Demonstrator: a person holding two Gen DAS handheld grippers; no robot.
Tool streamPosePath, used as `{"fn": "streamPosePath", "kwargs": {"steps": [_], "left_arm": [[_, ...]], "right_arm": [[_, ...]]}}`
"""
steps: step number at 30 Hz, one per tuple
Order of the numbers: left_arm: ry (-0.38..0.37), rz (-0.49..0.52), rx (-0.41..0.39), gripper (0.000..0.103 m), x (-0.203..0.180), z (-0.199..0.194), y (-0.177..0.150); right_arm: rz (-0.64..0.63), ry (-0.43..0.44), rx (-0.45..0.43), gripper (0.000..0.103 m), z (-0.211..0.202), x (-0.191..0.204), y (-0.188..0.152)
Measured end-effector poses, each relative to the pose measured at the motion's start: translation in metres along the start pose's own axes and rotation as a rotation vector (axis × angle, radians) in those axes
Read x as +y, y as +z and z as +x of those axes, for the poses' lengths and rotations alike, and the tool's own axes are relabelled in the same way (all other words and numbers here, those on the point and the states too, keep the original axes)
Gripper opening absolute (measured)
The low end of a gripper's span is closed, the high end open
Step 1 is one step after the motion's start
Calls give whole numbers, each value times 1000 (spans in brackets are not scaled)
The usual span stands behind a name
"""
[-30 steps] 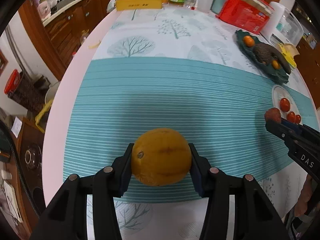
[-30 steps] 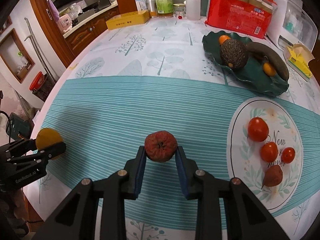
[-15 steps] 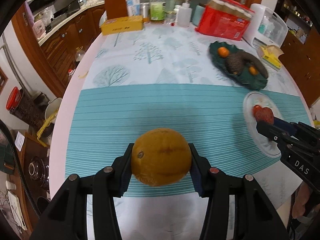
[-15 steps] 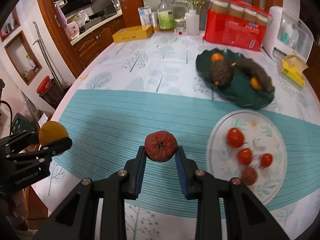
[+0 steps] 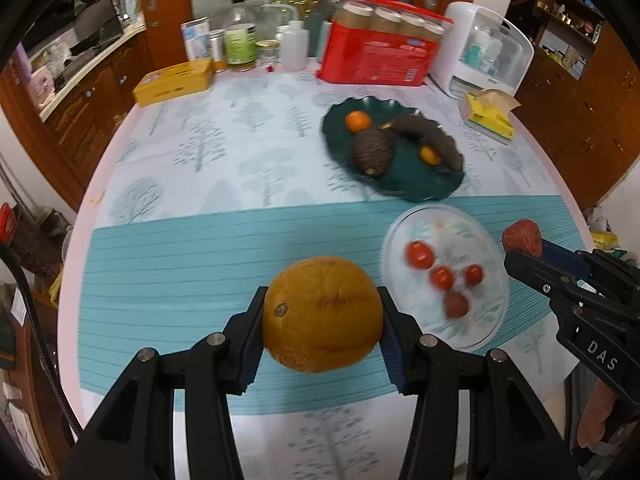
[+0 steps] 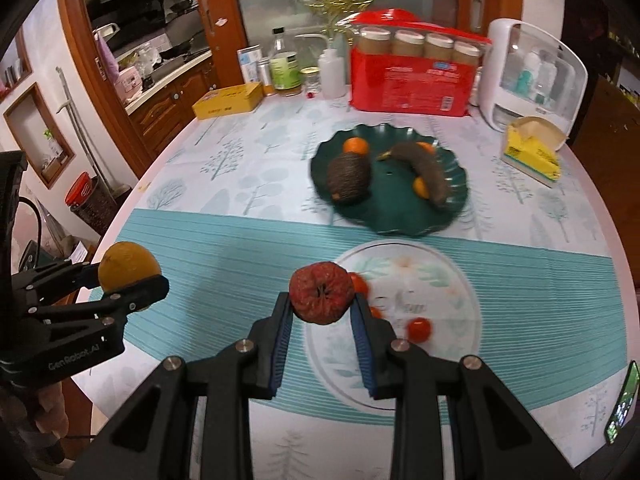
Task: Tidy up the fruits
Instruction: 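Carry orange and dried fruit onto the green plate and open both tools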
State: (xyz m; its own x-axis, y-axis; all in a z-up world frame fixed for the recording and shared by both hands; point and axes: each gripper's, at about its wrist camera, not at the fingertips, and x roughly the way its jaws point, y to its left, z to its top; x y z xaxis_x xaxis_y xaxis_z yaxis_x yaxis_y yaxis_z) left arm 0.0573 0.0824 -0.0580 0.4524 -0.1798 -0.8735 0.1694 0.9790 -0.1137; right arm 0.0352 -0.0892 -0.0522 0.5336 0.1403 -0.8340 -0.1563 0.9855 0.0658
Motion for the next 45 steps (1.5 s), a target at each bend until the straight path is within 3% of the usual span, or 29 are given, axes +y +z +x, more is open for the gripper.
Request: {"fn": "streamPosePath", "kwargs": {"steps": [6, 15, 21, 24, 28, 37, 45], "left_arm": [[-11, 21, -58, 49, -40, -1, 46], [5, 13, -166, 49, -78, -9, 131], [64, -9, -189, 49, -82, 5, 176], [87, -35, -177, 49, -76, 23, 191], [116, -73, -142, 49, -63, 55, 201], [116, -124, -31, 49, -45, 131, 202], [83, -114, 39, 49, -52, 192, 202]], "right_arm": [[5, -6, -10, 30, -17, -44, 29], [-47, -10, -88, 30, -39, -92, 114], [-95, -14, -127, 30, -29, -105, 166], [-102, 1, -108, 30, -5, -106, 180], [-98, 23, -42, 30, 36, -105, 180], [-97, 73, 149, 30, 134, -96, 142], [-99, 85, 197, 31, 178, -98, 131]]}}
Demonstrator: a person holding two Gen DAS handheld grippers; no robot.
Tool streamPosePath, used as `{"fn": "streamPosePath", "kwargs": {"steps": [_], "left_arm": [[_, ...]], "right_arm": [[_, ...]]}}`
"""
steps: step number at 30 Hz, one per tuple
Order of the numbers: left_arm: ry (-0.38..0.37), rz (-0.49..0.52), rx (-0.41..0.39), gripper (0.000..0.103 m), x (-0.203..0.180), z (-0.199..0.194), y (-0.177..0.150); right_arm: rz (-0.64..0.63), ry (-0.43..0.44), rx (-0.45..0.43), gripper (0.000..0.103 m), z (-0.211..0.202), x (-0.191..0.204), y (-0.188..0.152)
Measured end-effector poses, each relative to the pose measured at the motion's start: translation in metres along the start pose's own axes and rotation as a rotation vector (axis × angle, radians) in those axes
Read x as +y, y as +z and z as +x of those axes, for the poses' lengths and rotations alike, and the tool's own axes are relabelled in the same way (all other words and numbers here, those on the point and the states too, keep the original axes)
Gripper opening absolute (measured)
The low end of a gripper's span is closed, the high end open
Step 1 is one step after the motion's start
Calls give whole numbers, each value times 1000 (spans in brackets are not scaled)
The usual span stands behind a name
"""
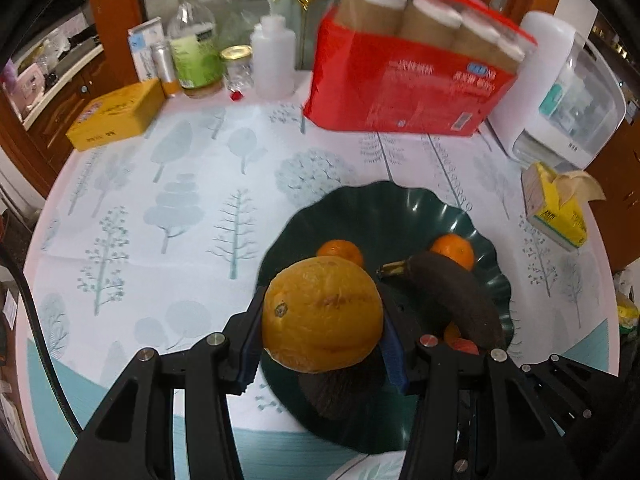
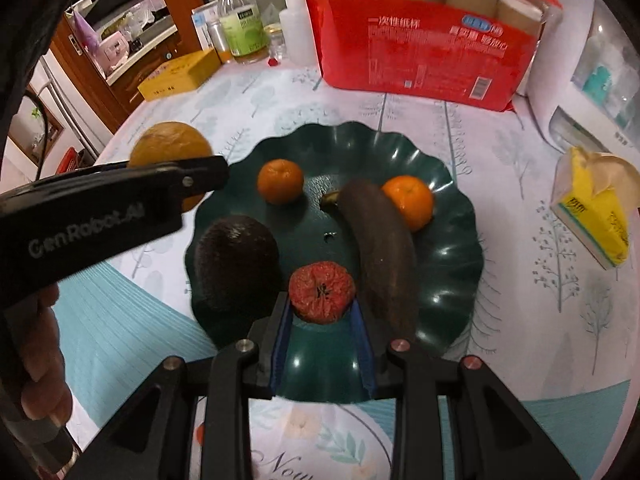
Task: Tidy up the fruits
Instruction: 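Carry orange and dried fruit onto the green plate and open both tools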
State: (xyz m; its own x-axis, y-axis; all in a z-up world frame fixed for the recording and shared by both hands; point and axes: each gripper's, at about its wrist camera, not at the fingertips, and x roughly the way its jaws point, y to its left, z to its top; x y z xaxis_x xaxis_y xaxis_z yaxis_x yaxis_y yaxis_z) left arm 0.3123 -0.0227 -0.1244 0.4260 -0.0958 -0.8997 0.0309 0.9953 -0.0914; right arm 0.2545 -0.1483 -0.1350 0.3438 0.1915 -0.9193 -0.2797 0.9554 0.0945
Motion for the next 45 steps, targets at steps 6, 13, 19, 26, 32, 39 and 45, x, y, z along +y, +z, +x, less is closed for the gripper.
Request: {"fn": "streamPosePath", "kwargs": {"steps": [6, 13, 19, 26, 32, 39, 45], "left_arm": [[1, 39, 8, 52, -13, 24, 4], [-34, 96, 29, 78, -29, 38, -1], [-28, 121, 26, 81, -37, 38, -5], [-35, 106, 22, 81, -34, 30, -8], [-40, 96, 2, 81, -31, 17, -13], [-3, 95, -50, 81, -27, -11, -20], [27, 98, -93, 81, -24, -43, -24]], "right_arm": [[-46, -27, -74, 36, 4, 0, 0], [-61, -23, -124, 48, 9, -3, -2], [-51, -18, -136, 48, 12, -4, -4], [-46, -18, -149, 48, 6, -3, -5], [-44, -15, -160, 48, -2, 2, -8], [-34, -26, -165, 48, -13, 4, -14], [-23, -37, -193, 48, -34, 6, -19]]}}
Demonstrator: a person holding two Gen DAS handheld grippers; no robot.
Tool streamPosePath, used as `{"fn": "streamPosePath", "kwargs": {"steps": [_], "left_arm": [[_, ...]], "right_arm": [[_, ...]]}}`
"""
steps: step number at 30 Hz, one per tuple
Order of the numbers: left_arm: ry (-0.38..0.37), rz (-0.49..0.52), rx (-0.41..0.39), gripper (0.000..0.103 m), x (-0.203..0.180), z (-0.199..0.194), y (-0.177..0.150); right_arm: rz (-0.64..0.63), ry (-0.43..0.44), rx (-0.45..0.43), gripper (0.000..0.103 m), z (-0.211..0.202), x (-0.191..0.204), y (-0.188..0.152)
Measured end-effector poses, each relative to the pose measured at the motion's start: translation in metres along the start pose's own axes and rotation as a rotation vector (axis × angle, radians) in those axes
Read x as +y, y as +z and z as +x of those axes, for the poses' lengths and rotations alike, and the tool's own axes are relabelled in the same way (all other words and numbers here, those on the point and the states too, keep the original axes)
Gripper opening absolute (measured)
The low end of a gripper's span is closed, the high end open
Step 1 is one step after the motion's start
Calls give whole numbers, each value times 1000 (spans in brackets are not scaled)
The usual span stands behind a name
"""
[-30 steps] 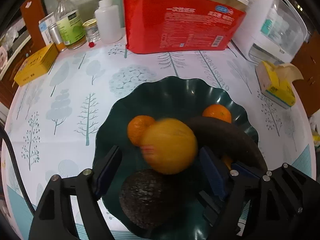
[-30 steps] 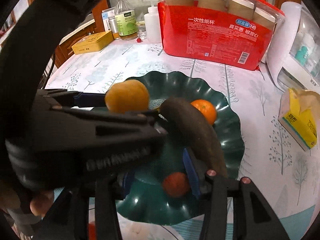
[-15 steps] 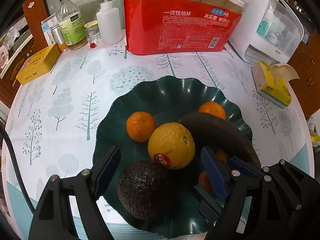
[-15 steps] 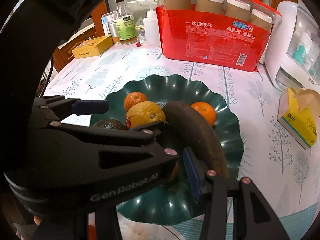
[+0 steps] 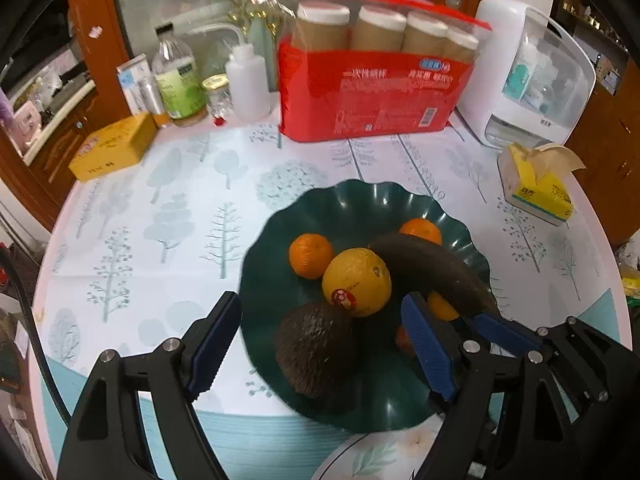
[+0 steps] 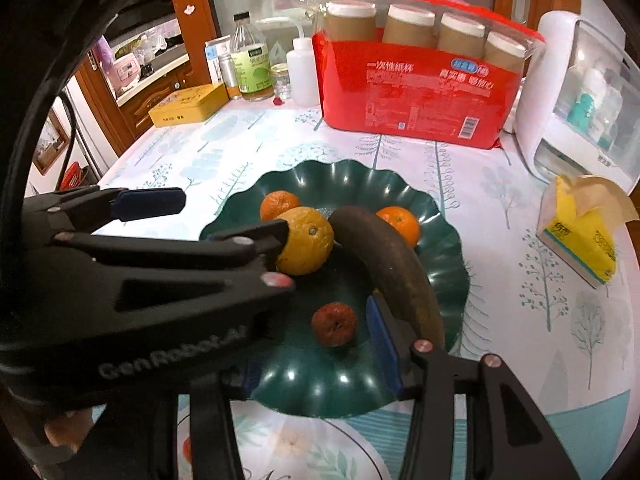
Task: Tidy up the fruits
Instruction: 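Withdraw both tools from the green plate toward the cherry tomatoes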
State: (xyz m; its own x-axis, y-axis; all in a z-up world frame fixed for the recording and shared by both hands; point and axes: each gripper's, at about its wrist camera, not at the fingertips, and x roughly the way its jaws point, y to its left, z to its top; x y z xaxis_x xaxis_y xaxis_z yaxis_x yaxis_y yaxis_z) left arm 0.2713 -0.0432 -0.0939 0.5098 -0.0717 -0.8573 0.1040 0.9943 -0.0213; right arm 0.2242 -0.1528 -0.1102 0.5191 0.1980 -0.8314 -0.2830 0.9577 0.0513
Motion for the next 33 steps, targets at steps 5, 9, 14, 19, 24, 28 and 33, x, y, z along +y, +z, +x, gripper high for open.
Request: {"fn": "streamPosePath", "kwargs": {"steps": [5, 9, 14, 19, 24, 28, 33], "left_arm": [[-1, -7, -24, 81, 2, -28, -9], [-8, -12, -48, 81, 3, -53, -20], [-17, -6, -66, 81, 2, -77, -38], [-51, -14, -47, 81, 3, -91, -65], [-78, -29, 8, 81, 3, -87, -97], [-64, -24, 55, 81, 1, -72, -121], [-60, -35, 124, 81, 0, -49, -144]], "right_arm": [[13, -22, -31, 48, -26, 2, -2], [18, -35, -47, 48, -48, 3, -9], [26, -42, -51, 48, -73, 4, -26], [34, -53, -26, 48, -84, 2, -48], [60, -52, 38, 48, -78, -5, -75], [84, -37, 86, 48, -69, -9, -97], [75, -30, 127, 48, -58, -7, -118]]}}
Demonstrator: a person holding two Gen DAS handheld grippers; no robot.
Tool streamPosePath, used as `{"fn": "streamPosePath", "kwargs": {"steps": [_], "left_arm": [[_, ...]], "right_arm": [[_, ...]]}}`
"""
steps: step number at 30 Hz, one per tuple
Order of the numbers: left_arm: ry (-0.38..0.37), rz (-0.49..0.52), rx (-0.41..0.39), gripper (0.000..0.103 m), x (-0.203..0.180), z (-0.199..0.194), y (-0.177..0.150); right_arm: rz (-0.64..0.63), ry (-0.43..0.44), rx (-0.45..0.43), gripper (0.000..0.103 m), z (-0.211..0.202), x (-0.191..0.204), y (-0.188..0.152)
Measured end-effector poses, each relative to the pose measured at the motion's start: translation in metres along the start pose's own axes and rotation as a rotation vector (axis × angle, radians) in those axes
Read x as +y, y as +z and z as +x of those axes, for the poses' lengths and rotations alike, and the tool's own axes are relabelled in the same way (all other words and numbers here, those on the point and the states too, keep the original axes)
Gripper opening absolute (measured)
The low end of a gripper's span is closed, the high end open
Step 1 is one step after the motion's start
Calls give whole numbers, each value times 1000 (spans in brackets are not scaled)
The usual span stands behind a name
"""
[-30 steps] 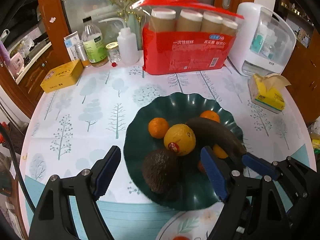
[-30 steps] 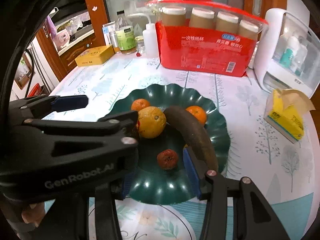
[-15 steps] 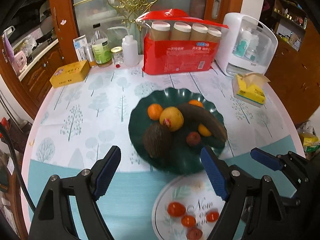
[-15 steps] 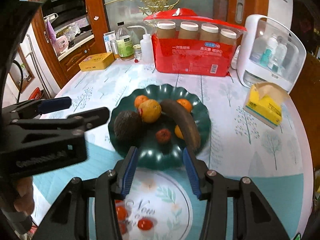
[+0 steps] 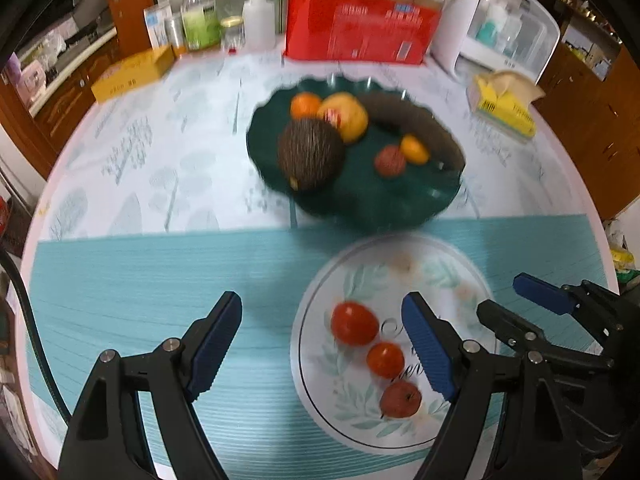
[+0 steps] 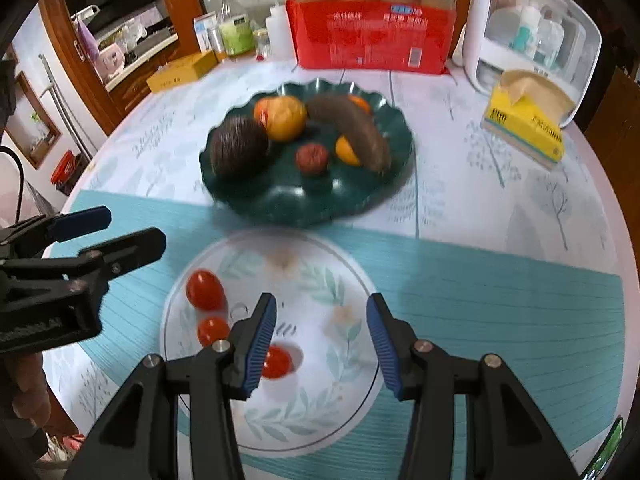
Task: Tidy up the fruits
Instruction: 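Withdraw both tools from the green plate toward the cherry tomatoes, then grasp a cherry tomato with the right tool while the left tool grasps another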
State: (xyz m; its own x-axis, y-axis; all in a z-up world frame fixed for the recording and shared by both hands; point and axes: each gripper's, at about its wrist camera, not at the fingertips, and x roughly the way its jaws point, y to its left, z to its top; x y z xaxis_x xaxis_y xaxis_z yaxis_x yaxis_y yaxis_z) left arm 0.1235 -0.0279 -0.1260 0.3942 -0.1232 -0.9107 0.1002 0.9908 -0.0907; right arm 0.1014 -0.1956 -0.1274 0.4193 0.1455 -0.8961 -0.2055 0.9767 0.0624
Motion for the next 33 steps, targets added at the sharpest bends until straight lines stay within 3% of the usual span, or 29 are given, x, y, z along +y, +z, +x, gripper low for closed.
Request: {"fn": "streamPosePath", "kwargs": {"steps": [14, 28, 33], "left_arm": [[-67, -42, 101, 80, 1, 38, -16], [-90, -56, 126, 70, 0, 56, -15], [-94, -54, 125, 58, -4, 61, -12]], "right_arm": [[-16, 88, 64, 48, 22, 8, -33], [-89, 86, 78, 48, 41, 24, -39], [-109, 68, 62, 47, 42, 27, -39]]}}
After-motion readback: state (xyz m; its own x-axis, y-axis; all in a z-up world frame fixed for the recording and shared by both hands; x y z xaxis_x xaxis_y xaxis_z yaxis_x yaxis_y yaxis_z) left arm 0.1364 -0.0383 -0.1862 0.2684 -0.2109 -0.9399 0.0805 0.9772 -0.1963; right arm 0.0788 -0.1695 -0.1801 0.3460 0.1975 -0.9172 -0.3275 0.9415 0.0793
